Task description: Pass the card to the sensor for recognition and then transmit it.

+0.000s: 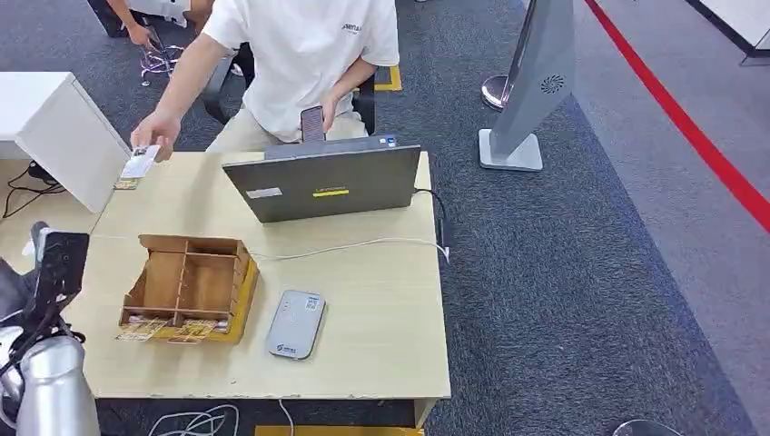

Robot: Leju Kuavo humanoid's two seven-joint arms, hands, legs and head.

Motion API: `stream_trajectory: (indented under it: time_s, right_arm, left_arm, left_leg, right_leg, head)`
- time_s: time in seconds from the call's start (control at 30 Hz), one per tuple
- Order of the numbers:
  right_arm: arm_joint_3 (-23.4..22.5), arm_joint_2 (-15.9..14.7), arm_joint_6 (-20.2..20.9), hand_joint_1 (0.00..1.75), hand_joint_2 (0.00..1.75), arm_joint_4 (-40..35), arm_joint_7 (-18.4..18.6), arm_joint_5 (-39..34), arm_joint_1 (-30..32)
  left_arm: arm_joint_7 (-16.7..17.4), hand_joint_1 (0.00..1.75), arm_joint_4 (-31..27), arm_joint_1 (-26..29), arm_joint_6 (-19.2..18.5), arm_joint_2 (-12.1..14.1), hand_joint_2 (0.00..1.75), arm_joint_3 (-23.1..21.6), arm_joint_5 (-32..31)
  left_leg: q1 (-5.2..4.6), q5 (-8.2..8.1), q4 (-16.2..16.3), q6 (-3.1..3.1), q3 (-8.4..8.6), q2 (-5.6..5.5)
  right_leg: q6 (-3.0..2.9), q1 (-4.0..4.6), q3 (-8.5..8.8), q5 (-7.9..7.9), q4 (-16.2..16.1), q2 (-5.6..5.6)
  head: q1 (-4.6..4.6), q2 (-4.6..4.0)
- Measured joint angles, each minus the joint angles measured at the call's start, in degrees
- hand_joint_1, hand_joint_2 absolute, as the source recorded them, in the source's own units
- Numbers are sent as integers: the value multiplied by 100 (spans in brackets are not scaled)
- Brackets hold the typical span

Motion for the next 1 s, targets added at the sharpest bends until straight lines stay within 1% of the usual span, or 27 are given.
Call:
stream_trajectory:
  time_s: [0.5, 0.77, 1.0]
  right_arm:
    - [-651, 55, 400, 0, 175, 232, -660, 1499, -473]
    - [-1003, 96, 597, 0, 175, 406, -1008, 2295, -734]
    - [-1228, 109, 774, 0, 175, 546, -1337, 3053, -921]
  left_arm:
    - [937, 0, 966, -1249, 365, 820, 0, -1049, -1622]
    - [1379, 0, 1654, -1855, 625, 1228, 0, -1480, -2474]
    - [1705, 0, 2159, -2262, 946, 1532, 0, -1670, -3276]
  left_leg:
    - [1, 4, 1, 1, -2, 6]
    - [2, 9, 1, -1, -2, 7]
    - [5, 10, 1, -3, -3, 8]
  right_leg:
    - [-2, 1, -3, 2, 4, 11]
    - [-3, 1, -4, 3, 7, 11]
    - [-4, 4, -6, 3, 9, 14]
  head:
    - [2, 0]
    - [0, 0]
    - [4, 0]
